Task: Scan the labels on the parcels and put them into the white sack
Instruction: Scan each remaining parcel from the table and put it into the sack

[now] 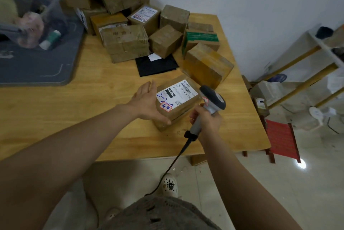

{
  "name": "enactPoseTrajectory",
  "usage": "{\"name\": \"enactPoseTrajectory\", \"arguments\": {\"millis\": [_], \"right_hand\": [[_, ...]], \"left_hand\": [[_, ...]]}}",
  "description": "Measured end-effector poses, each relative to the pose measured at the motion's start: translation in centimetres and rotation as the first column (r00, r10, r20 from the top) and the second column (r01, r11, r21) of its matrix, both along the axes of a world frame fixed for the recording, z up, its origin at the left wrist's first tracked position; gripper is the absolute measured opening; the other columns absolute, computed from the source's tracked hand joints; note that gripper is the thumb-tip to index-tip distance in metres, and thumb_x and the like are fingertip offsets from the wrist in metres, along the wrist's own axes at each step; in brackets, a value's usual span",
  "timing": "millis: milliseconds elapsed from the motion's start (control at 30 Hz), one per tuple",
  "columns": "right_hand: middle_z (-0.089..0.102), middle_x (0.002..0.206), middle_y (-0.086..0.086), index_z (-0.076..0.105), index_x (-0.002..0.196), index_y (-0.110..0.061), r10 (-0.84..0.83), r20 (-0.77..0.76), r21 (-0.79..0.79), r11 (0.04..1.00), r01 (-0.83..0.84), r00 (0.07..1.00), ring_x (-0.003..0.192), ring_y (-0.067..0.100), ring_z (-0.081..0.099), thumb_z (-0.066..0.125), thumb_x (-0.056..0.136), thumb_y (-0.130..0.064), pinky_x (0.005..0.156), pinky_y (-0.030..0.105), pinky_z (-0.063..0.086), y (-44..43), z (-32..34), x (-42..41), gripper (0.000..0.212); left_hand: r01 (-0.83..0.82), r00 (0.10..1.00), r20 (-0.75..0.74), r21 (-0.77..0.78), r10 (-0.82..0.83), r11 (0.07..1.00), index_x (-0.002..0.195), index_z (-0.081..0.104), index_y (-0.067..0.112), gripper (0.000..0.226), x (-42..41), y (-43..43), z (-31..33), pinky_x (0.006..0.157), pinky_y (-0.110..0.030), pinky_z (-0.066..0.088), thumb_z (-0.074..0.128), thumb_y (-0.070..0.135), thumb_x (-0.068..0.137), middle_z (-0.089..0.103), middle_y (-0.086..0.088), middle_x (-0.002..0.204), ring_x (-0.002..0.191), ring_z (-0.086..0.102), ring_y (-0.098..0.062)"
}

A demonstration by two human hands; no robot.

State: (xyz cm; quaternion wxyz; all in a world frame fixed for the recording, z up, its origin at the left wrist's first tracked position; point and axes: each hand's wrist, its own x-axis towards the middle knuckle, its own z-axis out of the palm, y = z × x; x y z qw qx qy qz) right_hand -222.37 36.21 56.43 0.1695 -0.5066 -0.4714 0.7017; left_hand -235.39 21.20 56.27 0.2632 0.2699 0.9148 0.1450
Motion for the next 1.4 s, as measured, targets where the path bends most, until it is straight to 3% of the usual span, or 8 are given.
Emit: {"name": "enactPoseTrajectory", "arguments": {"millis": [100, 167, 267, 433, 567, 733, 1400], "right_hand": [[0.067, 0.056, 0.005, 0.061, 0.082, -0.008, 0.085, -0.019, -0.011, 0.996, -0.086, 0.996, 0.05, 0.016, 0.065, 0.071, 0.086, -0.015, 0.051, 0.028, 0.057, -0.5, 0.3, 0.4, 0.013], [0.069, 0.059, 0.007, 0.063, 0.083, -0.006, 0.167, -0.021, 0.013, 0.986, -0.167, 0.986, 0.052, 0.018, 0.067, 0.071, 0.087, -0.021, 0.05, 0.028, 0.056, -0.6, 0.6, 0.6, 0.017], [0.069, 0.06, 0.008, 0.064, 0.09, -0.006, 0.254, -0.027, 0.017, 0.967, -0.254, 0.967, 0.051, 0.018, 0.067, 0.071, 0.087, -0.027, 0.047, 0.025, 0.053, -0.8, 1.6, 0.5, 0.022], [0.063, 0.053, 0.007, 0.061, 0.086, -0.006, 0.322, -0.148, -0.085, 0.938, -0.336, 0.935, 0.043, 0.017, 0.058, 0.071, 0.086, -0.024, 0.044, 0.024, 0.048, -3.6, 4.4, -1.3, 0.02], [0.058, 0.051, 0.007, 0.059, 0.076, -0.006, 0.341, -0.263, -0.138, 0.912, -0.385, 0.902, 0.039, 0.015, 0.051, 0.072, 0.082, -0.012, 0.041, 0.021, 0.043, -6.3, 6.5, -2.8, 0.015], [0.054, 0.047, 0.006, 0.057, 0.075, -0.003, 0.343, -0.299, -0.171, 0.899, -0.403, 0.891, 0.035, 0.014, 0.048, 0.07, 0.08, -0.001, 0.039, 0.02, 0.042, -8.8, 8.0, -3.3, 0.014], [0.055, 0.048, 0.004, 0.058, 0.072, -0.006, 0.319, -0.329, -0.214, 0.891, -0.4, 0.889, 0.038, 0.012, 0.05, 0.072, 0.082, -0.006, 0.041, 0.021, 0.044, -12.7, 9.2, -3.0, 0.017]], "left_hand": [[-0.001, 0.993, -0.12, -0.046, -0.005, 0.999, 0.151, -0.014, 0.009, 0.151, 1.1, 0.9, -0.2, 0.108, -0.042, 0.032, 0.083, 0.065, 0.049, 0.015, -0.01, 0.151, 0.14, 0.014, -0.029], [-0.013, 0.968, -0.249, -0.033, 0.004, 0.999, 0.151, -0.009, 0.009, 0.145, 1.4, 0.5, 0.0, 0.102, -0.04, 0.037, 0.082, 0.061, 0.052, 0.021, -0.013, 0.145, 0.134, 0.019, -0.03], [-0.043, 0.908, -0.415, 0.019, 0.047, 0.999, 0.151, -0.006, 0.005, 0.142, 1.0, -0.8, 0.8, 0.106, -0.043, 0.036, 0.083, 0.058, 0.054, 0.018, -0.017, 0.145, 0.133, 0.019, -0.033], [-0.182, 0.803, -0.544, 0.164, 0.243, 0.97, 0.151, 0.0, -0.002, 0.13, 0.4, -3.4, 1.9, 0.112, -0.047, 0.025, 0.081, 0.049, 0.062, 0.019, -0.024, 0.147, 0.137, 0.018, -0.04], [-0.258, 0.765, -0.564, 0.174, 0.311, 0.95, 0.151, 0.004, -0.003, 0.133, 0.0, -5.2, 2.6, 0.112, -0.05, 0.025, 0.086, 0.042, 0.056, 0.018, -0.024, 0.148, 0.138, 0.016, -0.042], [-0.334, 0.732, -0.577, 0.16, 0.362, 0.929, 0.151, 0.006, 0.001, 0.138, 0.0, -7.2, 3.3, 0.113, -0.047, 0.023, 0.091, 0.045, 0.051, 0.018, -0.022, 0.149, 0.14, 0.015, -0.039], [-0.388, 0.686, -0.604, 0.168, 0.406, 0.906, 0.15, 0.006, 0.001, 0.134, 0.6, -10.8, 4.1, 0.114, -0.046, 0.024, 0.089, 0.045, 0.054, 0.019, -0.022, 0.147, 0.138, 0.017, -0.04]]}}
